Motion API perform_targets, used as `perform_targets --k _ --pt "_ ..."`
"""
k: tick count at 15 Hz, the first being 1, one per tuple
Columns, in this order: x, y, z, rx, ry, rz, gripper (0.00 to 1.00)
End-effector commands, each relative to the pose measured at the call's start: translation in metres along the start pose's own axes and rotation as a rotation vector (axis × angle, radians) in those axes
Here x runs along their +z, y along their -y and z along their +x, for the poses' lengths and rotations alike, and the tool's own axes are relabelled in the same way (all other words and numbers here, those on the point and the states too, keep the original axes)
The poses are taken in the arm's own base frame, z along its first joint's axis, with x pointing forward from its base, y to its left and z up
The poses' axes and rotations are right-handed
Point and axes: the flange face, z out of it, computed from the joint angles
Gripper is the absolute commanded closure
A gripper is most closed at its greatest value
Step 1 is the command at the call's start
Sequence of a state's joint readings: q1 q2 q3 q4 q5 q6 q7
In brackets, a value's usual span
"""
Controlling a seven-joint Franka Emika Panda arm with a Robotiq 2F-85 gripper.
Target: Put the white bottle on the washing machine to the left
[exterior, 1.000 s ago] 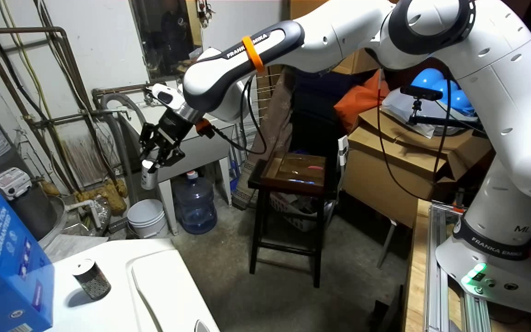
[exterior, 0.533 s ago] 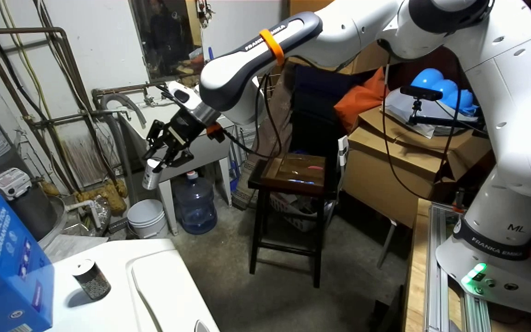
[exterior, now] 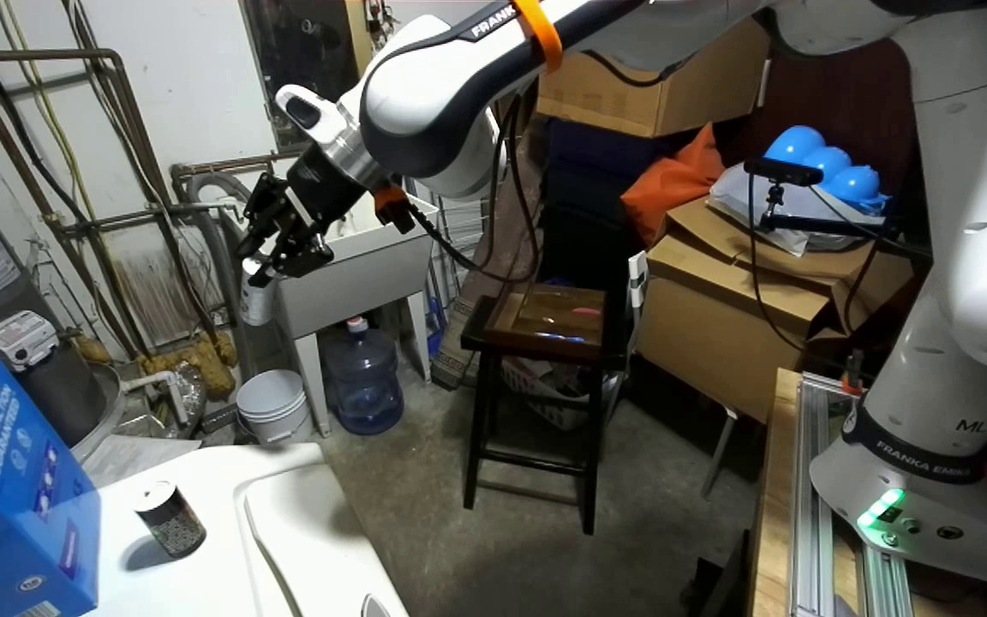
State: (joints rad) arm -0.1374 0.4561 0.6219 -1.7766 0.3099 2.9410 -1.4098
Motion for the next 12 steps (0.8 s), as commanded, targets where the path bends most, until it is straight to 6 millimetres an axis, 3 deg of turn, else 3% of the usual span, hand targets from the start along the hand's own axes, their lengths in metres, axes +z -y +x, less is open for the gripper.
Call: perform_targets --k 1,7,12 --pt "0.004 0.018 0.042 0.024 0.069 0.071 0.81" --pt "0.038 0.068 0.115 -0.067 -0.015 0.107 0.81" --pt "0.061 0.078 0.157 -0.170 -0.149 0.103 0.81"
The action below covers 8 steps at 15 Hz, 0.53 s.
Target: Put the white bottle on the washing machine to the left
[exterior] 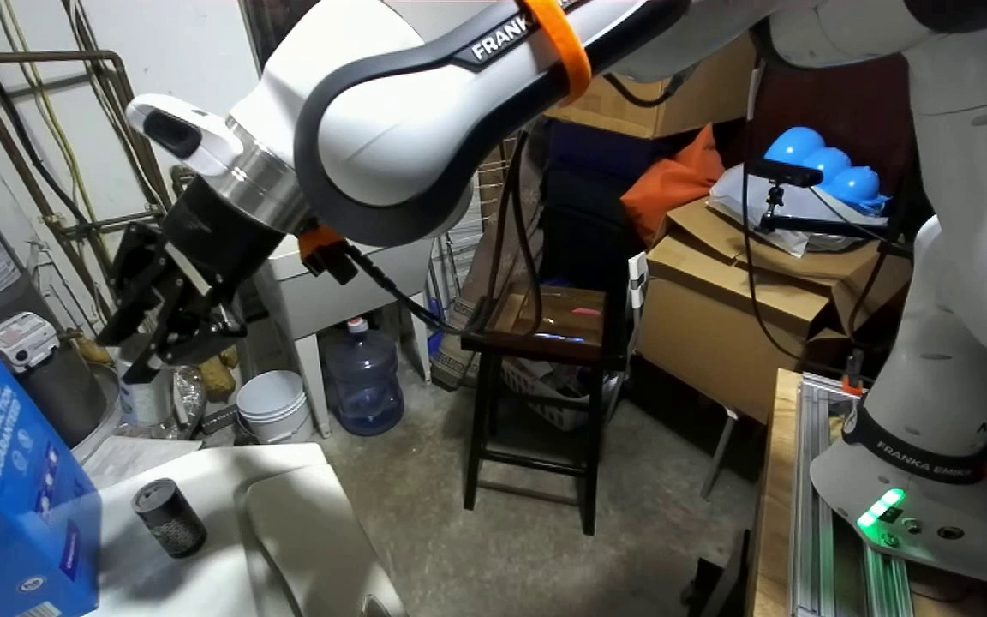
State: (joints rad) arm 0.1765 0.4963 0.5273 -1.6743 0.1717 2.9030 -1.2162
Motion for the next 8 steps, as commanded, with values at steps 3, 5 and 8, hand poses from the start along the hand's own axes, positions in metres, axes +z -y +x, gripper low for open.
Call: perform_targets --k 3,5,8 --pt "0.032 -0.017 0.040 -0.173 -0.152 0.009 0.81" --pt "0.044 -0.019 0.049 -0.212 -0.216 0.043 0.81" --pt "0.056 -0.007 0.037 -0.175 -0.196 0.171 0.81"
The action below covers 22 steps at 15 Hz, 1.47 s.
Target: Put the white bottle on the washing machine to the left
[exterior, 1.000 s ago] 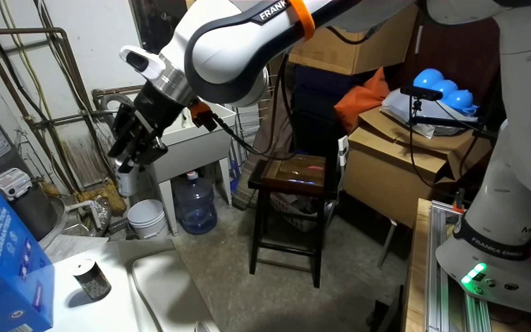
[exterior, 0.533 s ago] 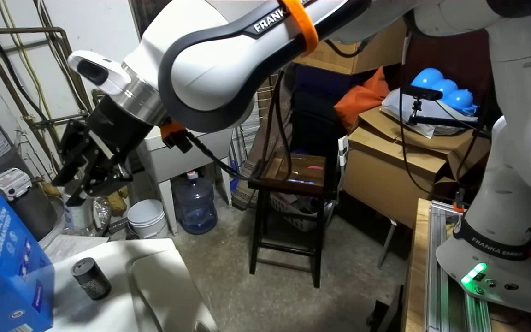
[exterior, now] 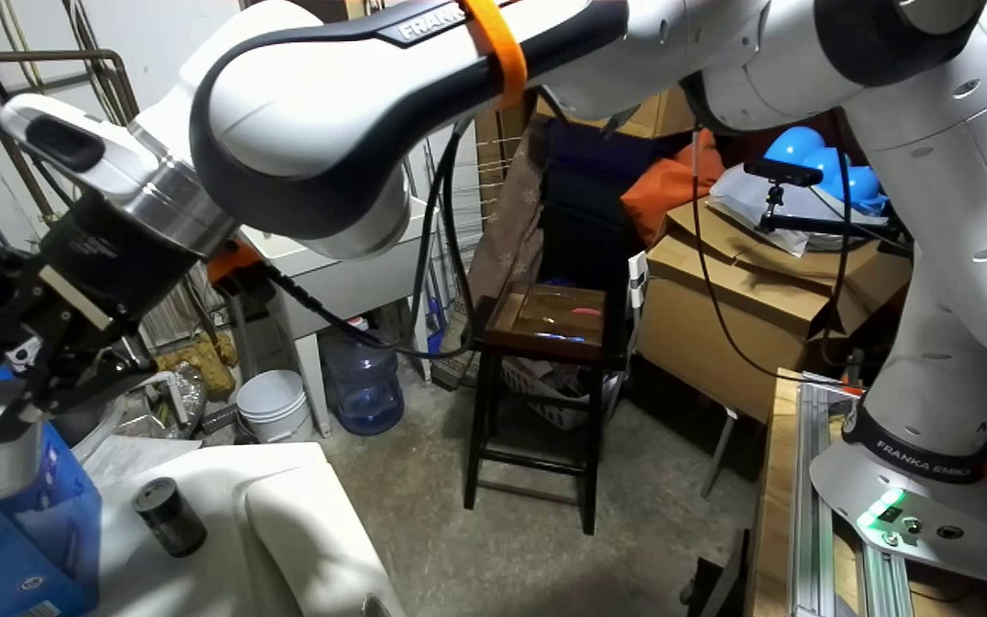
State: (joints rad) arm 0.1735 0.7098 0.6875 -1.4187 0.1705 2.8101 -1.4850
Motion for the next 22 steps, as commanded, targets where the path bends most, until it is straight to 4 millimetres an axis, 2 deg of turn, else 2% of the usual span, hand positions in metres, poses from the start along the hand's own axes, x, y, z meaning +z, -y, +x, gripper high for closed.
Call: perform_targets --k 1,4,6,7,8,11,12,15,19,22 --pt "0.016 0.004 -0.016 0.045 -0.019 0.130 0.81" --pt "0.034 0.011 -0.014 -0.015 -0.074 0.221 0.81" --pt "0.044 0.012 -0.001 -0.086 -0.108 0.246 0.81" --pt "0.034 0.019 -0.010 -0.035 -0.055 0.230 0.81" --pt "0.037 0.020 -0.008 -0.039 -0.063 0.234 0.56" --pt "0.037 0.020 -0.011 -0.035 -0.059 0.235 0.56" --pt "0.036 0.019 -0.012 -0.034 -0.058 0.234 0.81" --pt "0.058 0.024 0.015 -0.015 -0.056 0.272 0.81" --pt "0.088 0.047 0.058 0.007 -0.115 0.361 0.81" --pt "0.106 0.067 0.079 0.065 -0.133 0.380 0.81"
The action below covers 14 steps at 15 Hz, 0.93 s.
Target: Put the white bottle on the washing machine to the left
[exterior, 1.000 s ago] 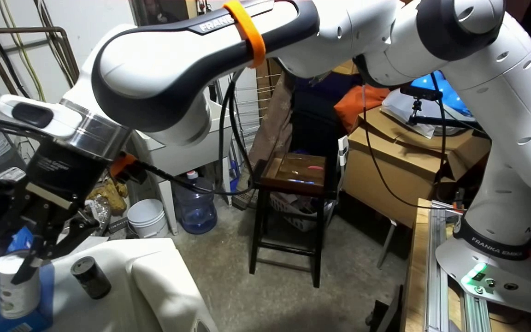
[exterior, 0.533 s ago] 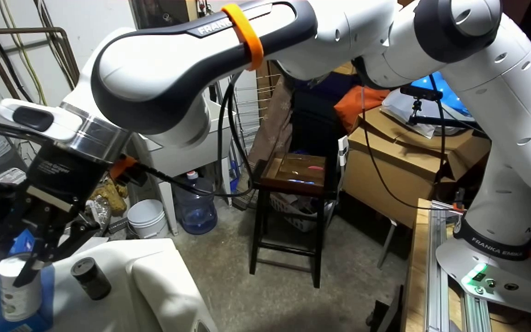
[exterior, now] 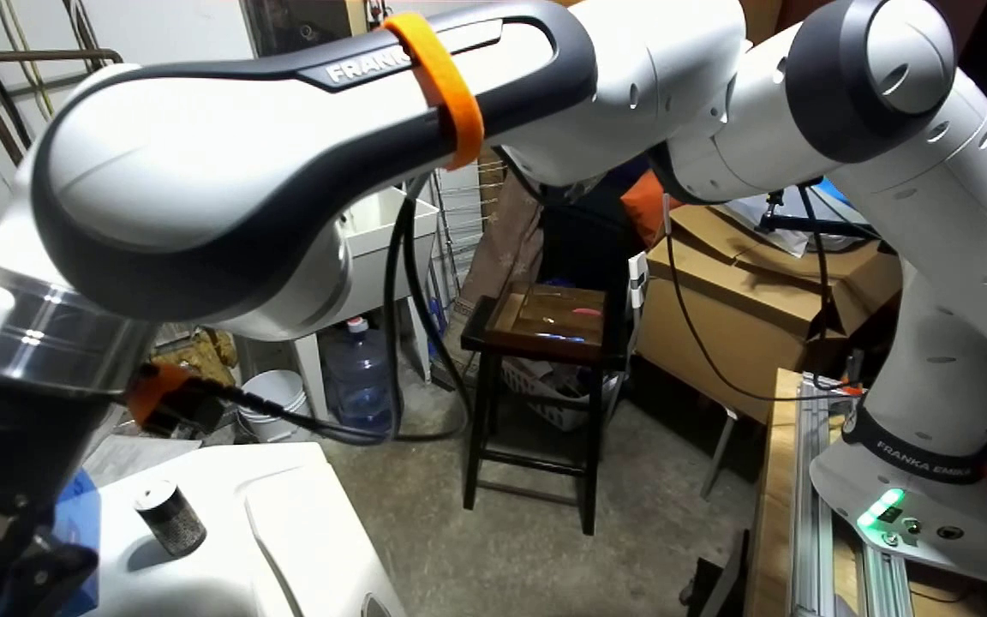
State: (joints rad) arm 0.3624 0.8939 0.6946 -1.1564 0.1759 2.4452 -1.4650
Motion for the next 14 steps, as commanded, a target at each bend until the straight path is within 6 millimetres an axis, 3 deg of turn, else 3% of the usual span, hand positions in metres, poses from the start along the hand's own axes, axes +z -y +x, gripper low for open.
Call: perform_targets --k 1,4,5,6,7,8,9,14 --pt "0.029 0.004 0.017 0.074 -0.035 0.011 0.81" --pt "0.058 0.012 0.038 0.079 -0.037 0.015 0.81" --pt "0.062 0.014 0.043 0.068 -0.023 0.028 0.81" --pt "0.050 0.018 0.032 0.066 -0.030 0.034 0.81" --pt "0.056 0.021 0.035 0.063 -0.030 0.037 0.56" --pt "0.058 0.023 0.036 0.061 -0.030 0.041 0.56" --pt "0.058 0.022 0.035 0.063 -0.029 0.041 0.81" --pt "0.064 0.012 0.008 0.182 -0.039 0.111 0.81"
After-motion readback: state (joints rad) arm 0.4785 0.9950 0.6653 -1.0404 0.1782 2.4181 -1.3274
